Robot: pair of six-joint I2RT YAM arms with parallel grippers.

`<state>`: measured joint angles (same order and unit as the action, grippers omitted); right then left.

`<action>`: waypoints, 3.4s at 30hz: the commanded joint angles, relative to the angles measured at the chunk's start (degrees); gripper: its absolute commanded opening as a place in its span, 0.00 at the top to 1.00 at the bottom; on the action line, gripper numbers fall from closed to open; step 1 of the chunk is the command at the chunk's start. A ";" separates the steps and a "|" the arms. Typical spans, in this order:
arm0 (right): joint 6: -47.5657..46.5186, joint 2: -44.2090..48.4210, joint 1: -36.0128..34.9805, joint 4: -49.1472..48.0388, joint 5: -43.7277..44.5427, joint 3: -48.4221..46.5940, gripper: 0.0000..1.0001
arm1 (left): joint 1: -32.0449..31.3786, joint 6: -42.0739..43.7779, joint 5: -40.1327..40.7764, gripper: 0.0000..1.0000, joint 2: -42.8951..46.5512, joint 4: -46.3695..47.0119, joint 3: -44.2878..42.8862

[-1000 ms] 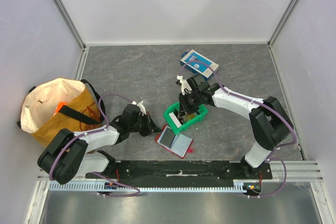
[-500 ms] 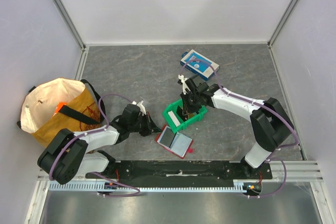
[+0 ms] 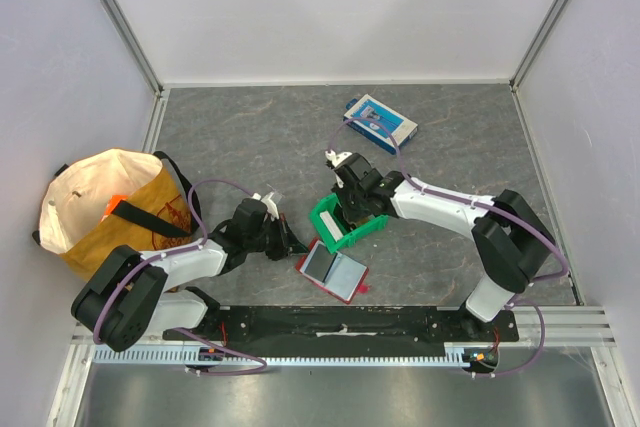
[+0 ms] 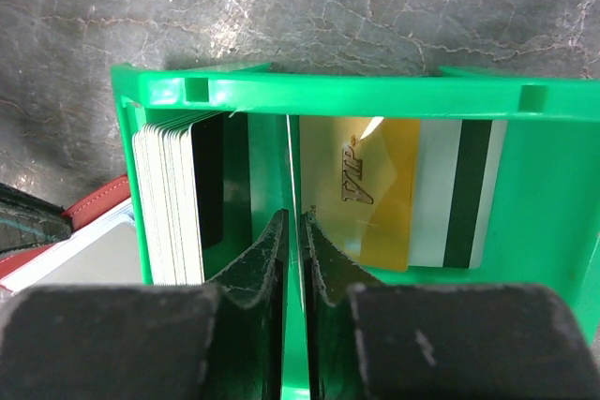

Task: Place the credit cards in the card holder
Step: Pick up the credit card from the storage box.

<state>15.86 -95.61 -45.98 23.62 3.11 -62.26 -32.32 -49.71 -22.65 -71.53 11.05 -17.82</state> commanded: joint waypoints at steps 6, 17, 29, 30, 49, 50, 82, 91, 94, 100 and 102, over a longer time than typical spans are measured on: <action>-1.44 -2.65 0.10 -2.70 -1.27 -1.20 0.83 | 0.06 2.43 -1.87 0.98 1.65 1.26 0.51; -1.09 -1.86 0.10 -2.53 -0.49 -2.16 1.00 | 0.23 3.31 -3.45 0.98 2.53 0.73 1.39; -0.83 0.96 -0.52 -1.03 -1.96 -2.87 1.00 | 0.32 1.64 2.70 0.98 12.90 -5.68 6.13; -0.48 0.87 -0.61 -1.12 -2.76 -3.04 1.00 | 0.24 1.55 2.96 0.98 13.60 -6.30 6.31; 5.50 1.75 -7.02 1.87 0.74 -7.09 1.00 | 0.24 0.05 8.77 0.98 17.38 -12.63 6.31; 5.76 1.75 -7.11 2.22 2.75 -7.00 1.00 | 0.06 0.06 8.77 0.98 17.39 -12.80 6.31; -7.94 6.23 6.60 0.64 20.62 -2.43 1.00 | 0.24 0.85 8.86 0.98 20.55 -15.00 6.40; -4.97 11.49 7.04 2.31 12.54 -6.47 1.00 | 0.23 -0.12 11.57 0.98 23.27 -17.02 5.87; -0.32 16.15 6.95 1.79 7.28 -5.60 1.00 | 0.24 -1.87 14.30 0.98 28.09 -19.56 6.66; 12.60 23.01 1.43 -5.50 -0.74 3.53 1.00 | 0.15 -9.25 19.57 0.98 43.11 -25.71 9.56; 16.81 23.72 -3.32 -8.83 -0.13 6.35 1.00 | 0.23 -10.57 20.45 0.98 48.65 -29.05 8.95</action>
<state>21.96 -73.17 -42.61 21.34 7.38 -61.19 -32.32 -54.26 -6.68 -31.51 -11.81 -8.88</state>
